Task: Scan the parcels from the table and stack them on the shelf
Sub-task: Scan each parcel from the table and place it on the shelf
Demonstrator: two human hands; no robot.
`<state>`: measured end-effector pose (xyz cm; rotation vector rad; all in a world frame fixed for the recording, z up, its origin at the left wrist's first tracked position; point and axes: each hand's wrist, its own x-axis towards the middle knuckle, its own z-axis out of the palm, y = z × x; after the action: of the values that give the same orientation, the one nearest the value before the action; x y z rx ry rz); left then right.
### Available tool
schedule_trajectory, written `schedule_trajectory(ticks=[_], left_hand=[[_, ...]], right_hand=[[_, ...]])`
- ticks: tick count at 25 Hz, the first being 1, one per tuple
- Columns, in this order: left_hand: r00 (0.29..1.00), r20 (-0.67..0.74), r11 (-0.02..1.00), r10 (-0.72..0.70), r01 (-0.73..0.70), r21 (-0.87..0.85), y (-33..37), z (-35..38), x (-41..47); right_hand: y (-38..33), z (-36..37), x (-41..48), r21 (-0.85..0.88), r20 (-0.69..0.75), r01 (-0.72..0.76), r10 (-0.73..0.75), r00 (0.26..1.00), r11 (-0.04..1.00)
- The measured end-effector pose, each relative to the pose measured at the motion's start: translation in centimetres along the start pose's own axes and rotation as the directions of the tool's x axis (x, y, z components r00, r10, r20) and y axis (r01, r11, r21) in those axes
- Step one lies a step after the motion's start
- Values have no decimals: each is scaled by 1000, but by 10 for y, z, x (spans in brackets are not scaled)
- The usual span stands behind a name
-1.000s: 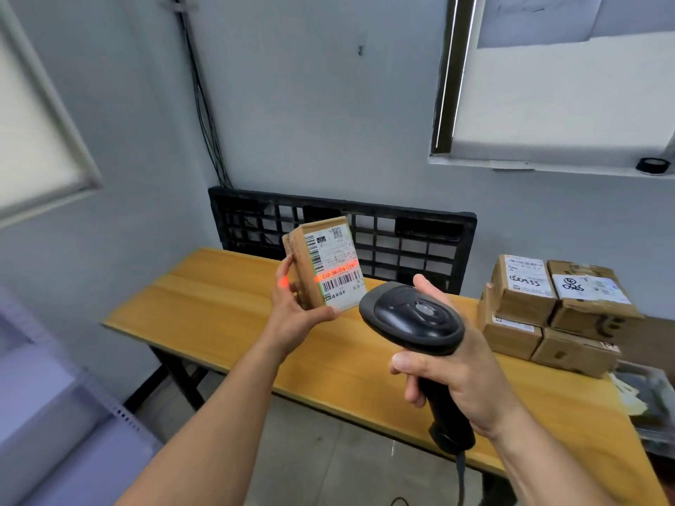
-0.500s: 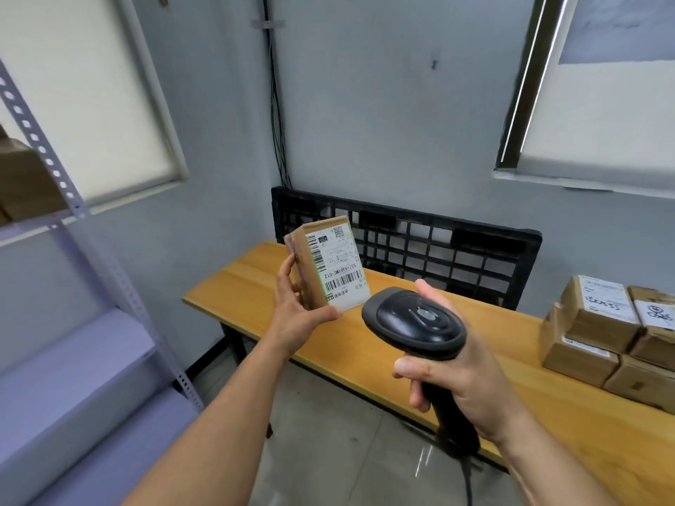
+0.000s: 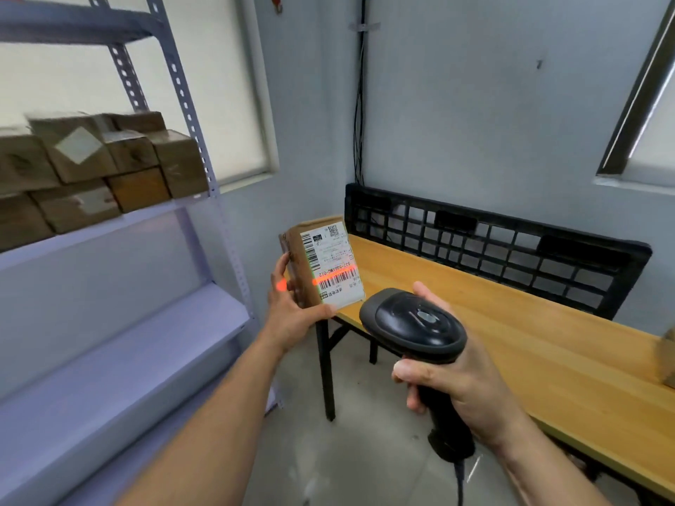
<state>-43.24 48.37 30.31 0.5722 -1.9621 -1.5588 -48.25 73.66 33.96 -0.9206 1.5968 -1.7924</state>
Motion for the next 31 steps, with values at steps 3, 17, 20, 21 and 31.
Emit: schedule_trajectory(ticks=[3,17,20,21,31], left_hand=[[1000,-28,1000,-11,11,3,-2,-41,-8],[965,-261,999,9,4,48,11,-193,-40],[944,-330,997,14,11,73,19,-208,-53],[936,-352,996,17,15,89,22,-213,-58],[822,-565,984,72,34,176,49,-264,-110]], right_hand=[[4,38,7,22,30,11,-12,999,1000],[-13,155,67,-109,174,134,-114,978,985],[-17,166,78,-87,247,150,-124,961,985],[-17,169,82,-72,273,149,-124,954,986],[-20,211,107,-9,474,189,-162,866,982]])
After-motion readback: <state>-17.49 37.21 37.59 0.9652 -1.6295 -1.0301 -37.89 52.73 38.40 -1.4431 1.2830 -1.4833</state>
